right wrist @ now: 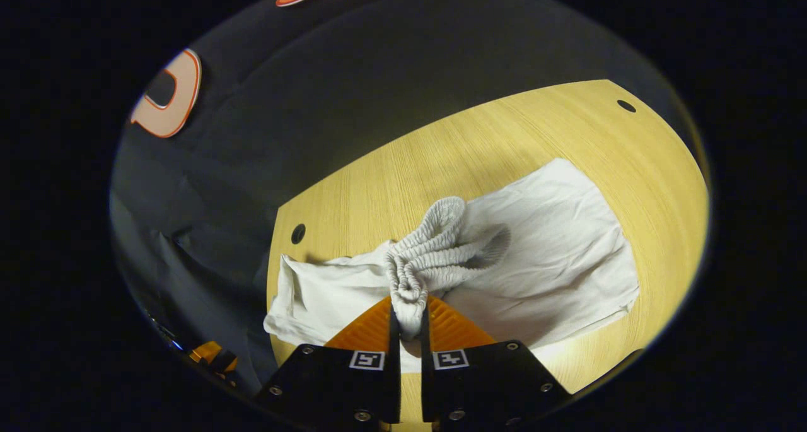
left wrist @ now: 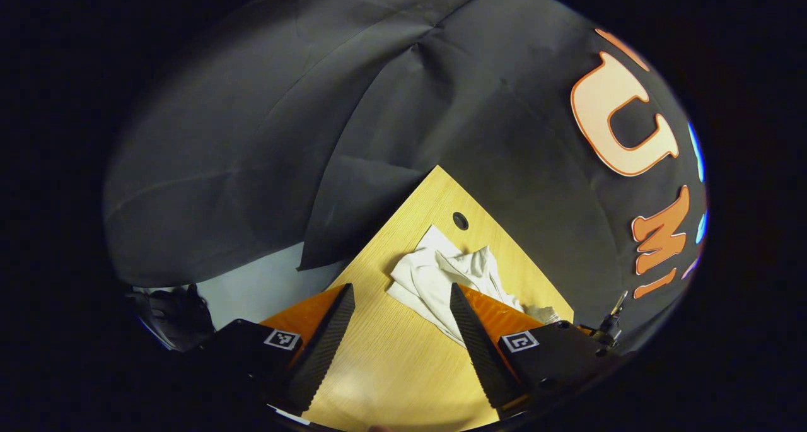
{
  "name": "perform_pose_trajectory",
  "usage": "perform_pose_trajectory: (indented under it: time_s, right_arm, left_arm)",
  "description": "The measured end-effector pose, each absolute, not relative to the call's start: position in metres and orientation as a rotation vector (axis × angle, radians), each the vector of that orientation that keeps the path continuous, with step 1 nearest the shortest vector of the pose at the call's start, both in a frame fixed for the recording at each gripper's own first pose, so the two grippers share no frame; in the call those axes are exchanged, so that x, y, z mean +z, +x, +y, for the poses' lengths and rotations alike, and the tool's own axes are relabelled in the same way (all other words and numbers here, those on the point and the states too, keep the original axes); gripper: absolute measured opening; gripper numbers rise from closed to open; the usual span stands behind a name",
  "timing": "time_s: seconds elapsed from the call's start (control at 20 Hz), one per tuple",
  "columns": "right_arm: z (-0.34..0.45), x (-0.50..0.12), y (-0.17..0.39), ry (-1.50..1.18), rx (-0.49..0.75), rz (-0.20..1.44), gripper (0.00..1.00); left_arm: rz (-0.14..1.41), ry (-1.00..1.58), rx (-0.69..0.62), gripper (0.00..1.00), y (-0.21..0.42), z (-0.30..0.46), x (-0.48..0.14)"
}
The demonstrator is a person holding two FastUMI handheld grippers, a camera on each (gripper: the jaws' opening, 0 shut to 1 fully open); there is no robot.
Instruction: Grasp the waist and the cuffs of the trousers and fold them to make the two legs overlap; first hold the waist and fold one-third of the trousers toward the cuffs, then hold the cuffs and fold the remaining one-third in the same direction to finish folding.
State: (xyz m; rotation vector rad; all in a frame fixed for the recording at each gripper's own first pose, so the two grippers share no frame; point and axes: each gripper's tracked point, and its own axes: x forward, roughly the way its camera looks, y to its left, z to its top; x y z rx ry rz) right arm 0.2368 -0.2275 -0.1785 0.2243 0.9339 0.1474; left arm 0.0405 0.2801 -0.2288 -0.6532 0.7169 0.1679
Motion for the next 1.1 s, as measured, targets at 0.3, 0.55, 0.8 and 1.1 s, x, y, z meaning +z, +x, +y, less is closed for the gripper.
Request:
perform_pose_trajectory:
  time_s: [0.3, 0.55, 0.8, 1.1]
  right_arm:
    - [-0.223, -0.177, 0.235, 0.183, 0.231, 1.016, 0.45]
    - [-0.240, -0.149, 0.227, 0.226, 0.248, 1.000, 0.86]
    - [-0.259, -0.147, 0.223, 0.289, 0.225, 0.982, 0.98]
    - [-0.298, -0.129, 0.230, 0.357, 0.205, 0.974, 0.98]
  left_arm:
    - [0.744, -0.665, 0.161, 1.00, 0.045, 0.269, -0.235]
    - [0.757, -0.694, 0.150, 1.00, 0.051, 0.260, -0.240]
    - [0.775, -0.766, 0.158, 1.00, 0.059, 0.246, -0.253]
    - [0.811, -0.900, 0.160, 1.00, 0.078, 0.213, -0.282]
